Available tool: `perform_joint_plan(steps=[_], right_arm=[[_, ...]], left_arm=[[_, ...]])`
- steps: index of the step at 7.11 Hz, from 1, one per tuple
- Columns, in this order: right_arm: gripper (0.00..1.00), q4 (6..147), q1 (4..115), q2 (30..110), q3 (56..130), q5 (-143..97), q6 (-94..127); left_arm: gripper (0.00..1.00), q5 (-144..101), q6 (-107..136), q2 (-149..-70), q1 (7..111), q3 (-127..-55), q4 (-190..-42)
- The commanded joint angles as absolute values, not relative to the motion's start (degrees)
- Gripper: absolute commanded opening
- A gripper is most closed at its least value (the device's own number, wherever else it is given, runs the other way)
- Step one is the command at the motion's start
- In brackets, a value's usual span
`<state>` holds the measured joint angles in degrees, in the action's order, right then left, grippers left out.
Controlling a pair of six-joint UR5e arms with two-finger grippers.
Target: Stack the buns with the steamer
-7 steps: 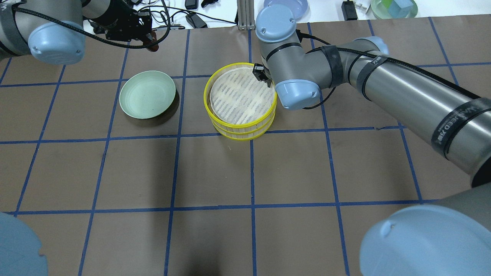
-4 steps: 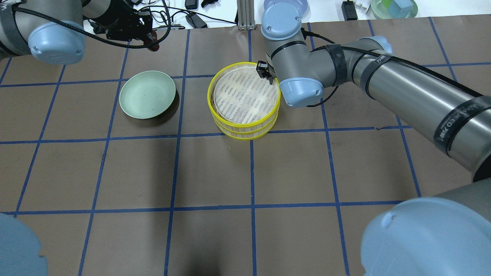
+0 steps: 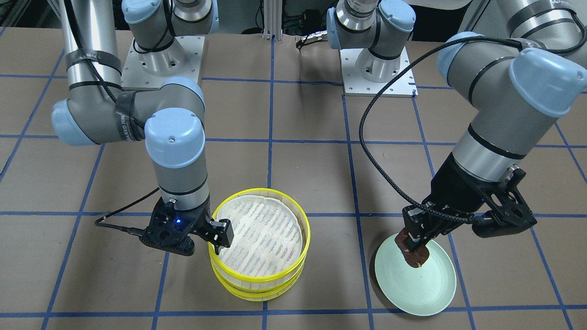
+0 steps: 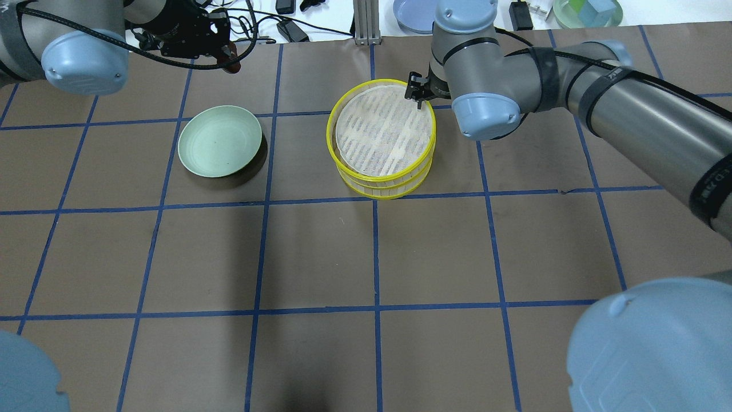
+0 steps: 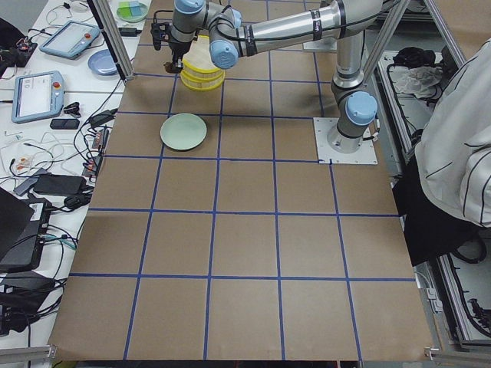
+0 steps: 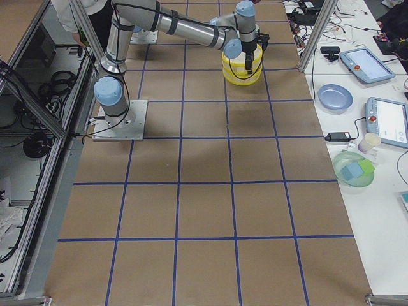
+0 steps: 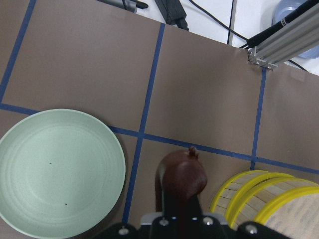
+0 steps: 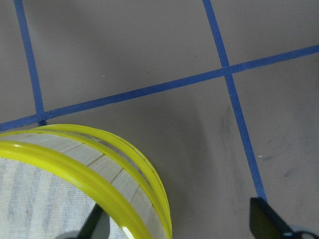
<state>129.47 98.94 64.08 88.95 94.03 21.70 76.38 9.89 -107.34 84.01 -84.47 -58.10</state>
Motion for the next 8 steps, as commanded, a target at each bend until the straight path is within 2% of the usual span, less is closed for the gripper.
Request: perform_joint_plan(steps=[1,6,8], right_arm=[[1.0,129.0,98.2,64.3,88.9,92.7,20.3],[1.0,128.2,96.3,64.4,87.2,92.6,15.2],[1.0,113.2,94.1,71.0,84.5,90.2,11.3]], left_arm=[[0.0,76.4,10.4,-107.3,84.0,-84.5,-58.1],[0.0,76.4,10.4,-107.6,84.0,-84.6,-58.1],[0.0,76.4,12.5,-107.6,84.2,-84.6,-58.1]])
